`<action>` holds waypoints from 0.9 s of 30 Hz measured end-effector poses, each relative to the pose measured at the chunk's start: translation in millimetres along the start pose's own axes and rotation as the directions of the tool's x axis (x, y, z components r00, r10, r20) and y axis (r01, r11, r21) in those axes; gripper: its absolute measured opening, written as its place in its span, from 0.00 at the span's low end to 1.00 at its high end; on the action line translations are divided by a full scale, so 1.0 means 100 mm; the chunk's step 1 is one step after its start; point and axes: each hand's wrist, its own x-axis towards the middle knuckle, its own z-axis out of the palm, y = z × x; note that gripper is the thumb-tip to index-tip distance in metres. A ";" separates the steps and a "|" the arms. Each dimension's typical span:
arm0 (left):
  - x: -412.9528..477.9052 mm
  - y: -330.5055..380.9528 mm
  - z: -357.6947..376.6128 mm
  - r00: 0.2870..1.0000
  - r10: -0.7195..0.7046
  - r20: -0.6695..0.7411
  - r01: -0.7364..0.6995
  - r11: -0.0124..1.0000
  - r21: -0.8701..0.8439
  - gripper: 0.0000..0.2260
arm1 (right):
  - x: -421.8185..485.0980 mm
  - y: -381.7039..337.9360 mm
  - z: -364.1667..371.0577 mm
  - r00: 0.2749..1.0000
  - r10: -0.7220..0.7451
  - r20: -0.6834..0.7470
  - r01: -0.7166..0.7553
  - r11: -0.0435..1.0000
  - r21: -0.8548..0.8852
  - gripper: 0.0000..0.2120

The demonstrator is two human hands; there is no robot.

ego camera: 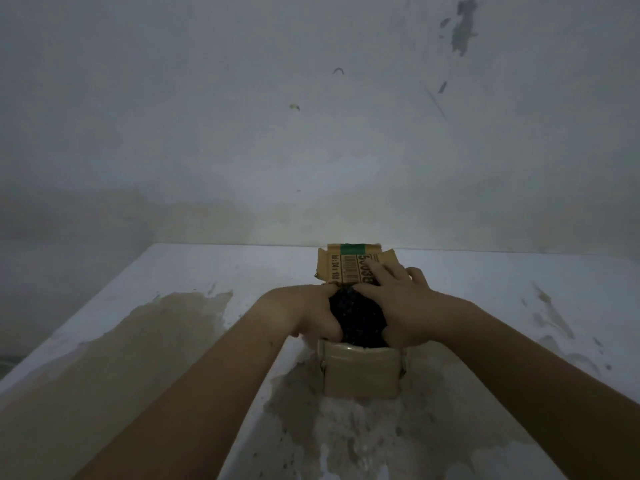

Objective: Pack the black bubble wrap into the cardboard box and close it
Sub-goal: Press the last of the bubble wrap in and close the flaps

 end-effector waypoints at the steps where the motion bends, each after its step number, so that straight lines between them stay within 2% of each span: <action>1: 0.00 0.02 -0.03 1.000 -0.007 0.027 0.008 1.000 -0.018 0.28 | 0.03 0.00 -0.01 0.999 0.011 0.034 -0.011 1.000 -0.002 0.43; 3: -0.02 0.02 -0.02 1.000 0.005 0.020 -0.005 1.000 -0.021 0.25 | 0.05 0.02 -0.01 0.997 0.023 0.076 -0.024 1.000 0.006 0.43; 5: -0.05 -0.01 0.03 0.998 0.046 -0.047 -0.047 0.999 -0.018 0.23 | 0.04 0.05 0.00 0.997 0.019 0.079 -0.020 1.000 0.018 0.43; 7: -0.10 -0.06 0.08 0.973 0.139 -0.184 -0.151 0.987 -0.054 0.21 | 0.04 0.06 0.00 0.997 0.015 0.070 -0.018 0.999 0.035 0.43; 9: -0.14 -0.06 0.07 0.927 0.198 -0.318 -0.262 0.949 -0.173 0.18 | 0.02 0.07 0.00 0.999 -0.004 0.033 0.001 0.995 0.099 0.42; 13: -0.07 -0.07 0.19 0.897 0.193 -0.398 -0.294 0.933 -0.210 0.15 | -0.14 0.18 -0.02 0.977 -0.042 -0.207 0.130 0.893 0.431 0.28; 14: -0.03 -0.09 0.23 0.891 0.170 -0.421 -0.282 0.934 -0.220 0.13 | -0.20 0.20 -0.02 0.963 -0.011 -0.270 0.126 0.902 0.413 0.24; 16: 0.05 -0.11 0.27 0.887 0.115 -0.447 -0.251 0.934 -0.256 0.10 | -0.29 0.21 0.00 0.937 0.039 -0.348 0.056 0.965 0.258 0.21; 18: 0.11 -0.09 0.27 0.889 0.092 -0.448 -0.216 0.948 -0.235 0.09 | -0.34 0.18 0.03 0.948 0.075 -0.309 -0.019 0.984 0.180 0.25; 22: 0.20 -0.08 0.25 0.887 0.082 -0.455 -0.189 0.962 -0.196 0.12 | -0.25 0.18 0.04 0.990 0.080 -0.117 -0.066 0.991 0.119 0.36; 27: 0.25 -0.12 0.28 0.922 0.114 -0.369 -0.197 0.961 -0.193 0.18 | -0.09 0.19 0.04 0.997 0.076 0.019 -0.078 0.991 0.106 0.35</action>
